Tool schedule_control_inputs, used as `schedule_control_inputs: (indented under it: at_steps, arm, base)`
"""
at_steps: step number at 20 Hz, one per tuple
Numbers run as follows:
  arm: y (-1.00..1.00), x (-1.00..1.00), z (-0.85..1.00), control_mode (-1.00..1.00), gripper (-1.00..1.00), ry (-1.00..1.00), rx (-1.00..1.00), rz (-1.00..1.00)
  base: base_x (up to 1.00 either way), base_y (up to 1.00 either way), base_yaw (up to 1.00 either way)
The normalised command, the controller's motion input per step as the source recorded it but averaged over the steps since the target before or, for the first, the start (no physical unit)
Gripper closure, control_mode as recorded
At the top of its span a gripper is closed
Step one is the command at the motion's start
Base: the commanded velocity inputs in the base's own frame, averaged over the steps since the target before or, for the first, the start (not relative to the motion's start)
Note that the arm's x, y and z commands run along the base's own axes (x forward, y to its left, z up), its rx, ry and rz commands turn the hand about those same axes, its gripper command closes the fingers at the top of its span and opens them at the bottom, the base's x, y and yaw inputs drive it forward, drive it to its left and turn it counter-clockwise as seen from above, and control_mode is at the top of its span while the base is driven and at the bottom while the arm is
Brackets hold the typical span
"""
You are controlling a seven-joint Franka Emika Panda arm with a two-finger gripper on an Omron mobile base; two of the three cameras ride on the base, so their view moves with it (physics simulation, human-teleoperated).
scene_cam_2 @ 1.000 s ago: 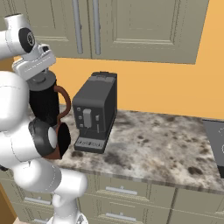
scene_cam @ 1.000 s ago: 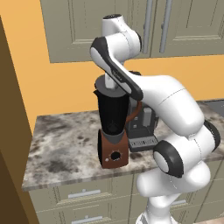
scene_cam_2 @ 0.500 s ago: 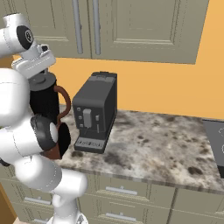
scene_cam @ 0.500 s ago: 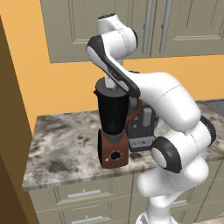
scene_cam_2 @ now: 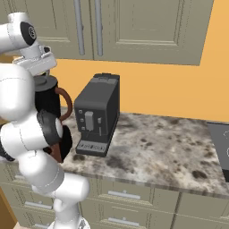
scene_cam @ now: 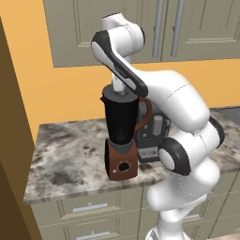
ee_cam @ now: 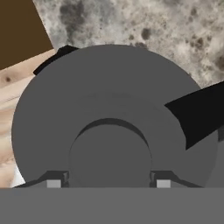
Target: Close the lid blender by securely placing the lid on top.
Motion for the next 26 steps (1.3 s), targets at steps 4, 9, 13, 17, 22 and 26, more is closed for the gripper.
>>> schedule_control_inputs:
  at_steps: [4,9,13,17,22,26]
  arm:
    - [0.05,-0.35,-0.17,-1.0,1.0,-0.04,-0.05,0.01]
    - [0.0,-0.49,-0.42,-1.0,-1.0,-0.27,0.0,0.0]
    - [0.0,-0.25,-0.15,-1.0,-1.0,-0.15,0.0,0.0]
    - [0.04,-0.1,0.03,-1.0,-1.0,-0.02,0.0,0.0]
    - [0.17,-0.05,0.0,-1.0,-1.0,0.0,0.0,0.0]
    - [0.01,-0.39,0.24,-1.0,-1.0,-0.04,0.0,0.0]
  base:
    - [0.0,0.0,0.0]
    - [0.0,0.0,0.0]
    - [0.0,0.0,0.0]
    - [0.0,0.0,0.0]
    - [0.0,0.0,0.0]
    - [0.0,0.0,0.0]
